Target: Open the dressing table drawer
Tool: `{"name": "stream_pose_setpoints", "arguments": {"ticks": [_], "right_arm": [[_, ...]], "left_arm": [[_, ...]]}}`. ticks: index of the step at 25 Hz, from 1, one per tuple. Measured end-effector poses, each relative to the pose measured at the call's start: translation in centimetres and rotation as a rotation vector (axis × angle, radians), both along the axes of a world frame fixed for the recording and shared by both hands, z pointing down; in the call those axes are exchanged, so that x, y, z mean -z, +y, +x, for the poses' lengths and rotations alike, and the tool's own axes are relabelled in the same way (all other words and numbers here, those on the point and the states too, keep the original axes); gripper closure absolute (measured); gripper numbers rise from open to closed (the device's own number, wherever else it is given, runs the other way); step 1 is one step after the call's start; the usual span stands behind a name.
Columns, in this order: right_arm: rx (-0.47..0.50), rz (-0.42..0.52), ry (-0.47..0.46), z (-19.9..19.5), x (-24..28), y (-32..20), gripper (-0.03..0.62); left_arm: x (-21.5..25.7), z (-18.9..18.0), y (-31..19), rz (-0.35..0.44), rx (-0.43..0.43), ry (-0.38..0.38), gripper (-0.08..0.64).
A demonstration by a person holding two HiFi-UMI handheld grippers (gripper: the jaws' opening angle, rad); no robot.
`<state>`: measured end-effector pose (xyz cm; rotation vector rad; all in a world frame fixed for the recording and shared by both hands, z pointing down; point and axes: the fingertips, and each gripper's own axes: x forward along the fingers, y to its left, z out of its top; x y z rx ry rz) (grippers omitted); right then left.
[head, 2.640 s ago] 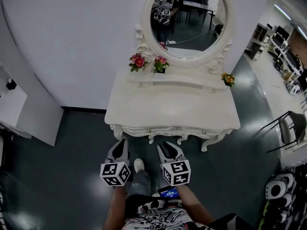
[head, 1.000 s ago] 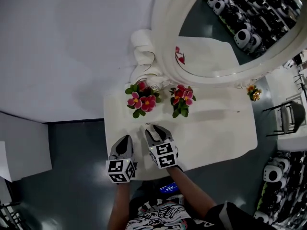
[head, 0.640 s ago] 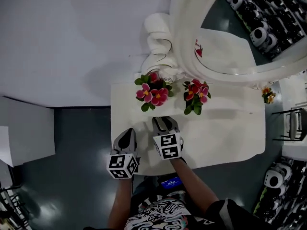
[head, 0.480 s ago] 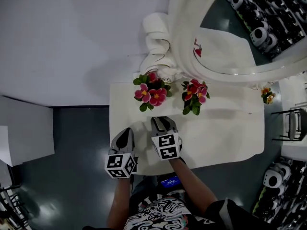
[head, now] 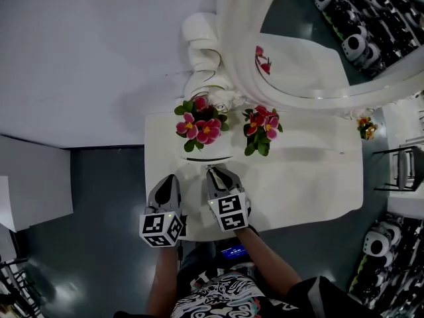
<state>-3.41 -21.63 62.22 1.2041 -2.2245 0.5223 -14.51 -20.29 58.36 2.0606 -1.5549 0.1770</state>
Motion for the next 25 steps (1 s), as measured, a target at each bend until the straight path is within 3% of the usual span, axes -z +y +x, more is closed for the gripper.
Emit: {"name": "stream_pose_setpoints", "arguments": {"ticks": [2,5,8,25], "right_arm": [[-0.017,0.001,-0.009,0.3,0.0,0.4,0.591],[-0.061,0.0,-0.061,0.8,-0.1,0.2,0.589],[-0.063,-0.011,-0.104,0.5,-0.3,-0.4,0.482],[0.042,-0.038,-0.057,-0.6,-0.9,2.3,0.509]], "left_arm": [[-0.1,-0.1,0.3,-0.005,0.004,-0.001,0.558],[-0.4,0.0,0.7,-0.012,0.007,-0.003,0.558],[-0.5,0.1,1.0,-0.015,0.011,-0.003,0.558],[-0.7,0.4,1.0,-0.021,0.027,0.002,0.558]]}}
